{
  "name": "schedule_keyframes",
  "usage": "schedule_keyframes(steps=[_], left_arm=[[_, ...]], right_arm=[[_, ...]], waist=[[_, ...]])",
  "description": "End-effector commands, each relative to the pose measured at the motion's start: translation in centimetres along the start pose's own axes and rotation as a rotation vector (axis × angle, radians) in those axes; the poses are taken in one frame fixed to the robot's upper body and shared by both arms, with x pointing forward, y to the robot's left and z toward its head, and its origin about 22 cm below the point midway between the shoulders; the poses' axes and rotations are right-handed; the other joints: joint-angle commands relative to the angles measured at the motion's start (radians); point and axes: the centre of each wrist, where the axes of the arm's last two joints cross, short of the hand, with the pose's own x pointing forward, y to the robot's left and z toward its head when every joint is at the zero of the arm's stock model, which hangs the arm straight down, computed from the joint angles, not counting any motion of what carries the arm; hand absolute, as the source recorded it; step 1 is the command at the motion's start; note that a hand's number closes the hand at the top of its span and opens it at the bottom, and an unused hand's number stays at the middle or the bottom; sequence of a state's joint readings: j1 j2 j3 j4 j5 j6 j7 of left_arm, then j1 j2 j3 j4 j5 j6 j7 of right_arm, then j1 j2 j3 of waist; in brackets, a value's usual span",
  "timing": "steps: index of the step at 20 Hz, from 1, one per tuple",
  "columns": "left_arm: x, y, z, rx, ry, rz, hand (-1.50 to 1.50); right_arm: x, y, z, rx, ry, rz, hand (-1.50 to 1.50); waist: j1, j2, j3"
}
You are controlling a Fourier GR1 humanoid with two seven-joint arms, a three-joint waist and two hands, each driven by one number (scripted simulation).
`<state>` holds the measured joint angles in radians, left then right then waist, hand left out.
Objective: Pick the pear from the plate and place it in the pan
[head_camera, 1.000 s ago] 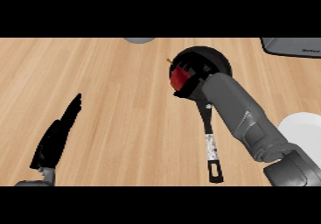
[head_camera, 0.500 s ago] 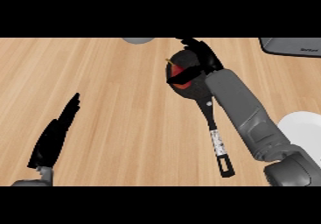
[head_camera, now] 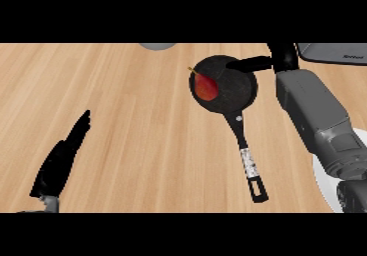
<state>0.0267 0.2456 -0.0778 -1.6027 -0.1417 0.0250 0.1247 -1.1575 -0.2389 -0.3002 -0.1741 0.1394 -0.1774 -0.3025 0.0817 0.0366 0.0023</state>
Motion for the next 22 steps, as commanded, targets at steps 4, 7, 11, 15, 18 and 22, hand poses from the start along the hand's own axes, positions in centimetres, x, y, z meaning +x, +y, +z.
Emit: schedule_keyframes(steps=[4, 7, 11, 15, 18, 22], left_arm=[[-0.3, 0.1, -0.3, 0.017, 0.008, -0.003, 0.00], [-0.2, -0.7, -0.5, 0.024, 0.004, -0.015, 0.00], [0.6, 0.0, 0.2, 0.002, -0.007, -0.003, 0.00], [0.1, -0.4, -0.5, 0.003, -0.004, 0.013, 0.00], [0.2, 1.2, -0.6, 0.024, -0.008, -0.002, 0.00], [-0.2, -0.9, -0.2, 0.002, -0.012, -0.010, 0.00]], right_arm=[[-2.4, -10.1, 0.9, -0.087, -0.073, -0.012, -1.50], [-3.7, -13.4, 2.0, -0.100, -0.094, 0.006, -1.50], [-3.6, -18.4, 3.2, -0.120, -0.085, 0.035, -1.50], [-3.7, -21.2, 4.2, -0.107, -0.104, 0.031, -1.50], [-4.9, -23.5, 5.9, -0.100, -0.103, 0.047, -1.50], [-4.9, -25.2, 6.7, -0.072, -0.086, 0.051, -1.50]], waist=[[-0.012, 0.003, 0.001], [-0.019, 0.000, 0.002], [0.003, 0.003, 0.004], [-0.004, 0.006, 0.004], [-0.007, 0.005, 0.005], [-0.001, 0.007, 0.005]])
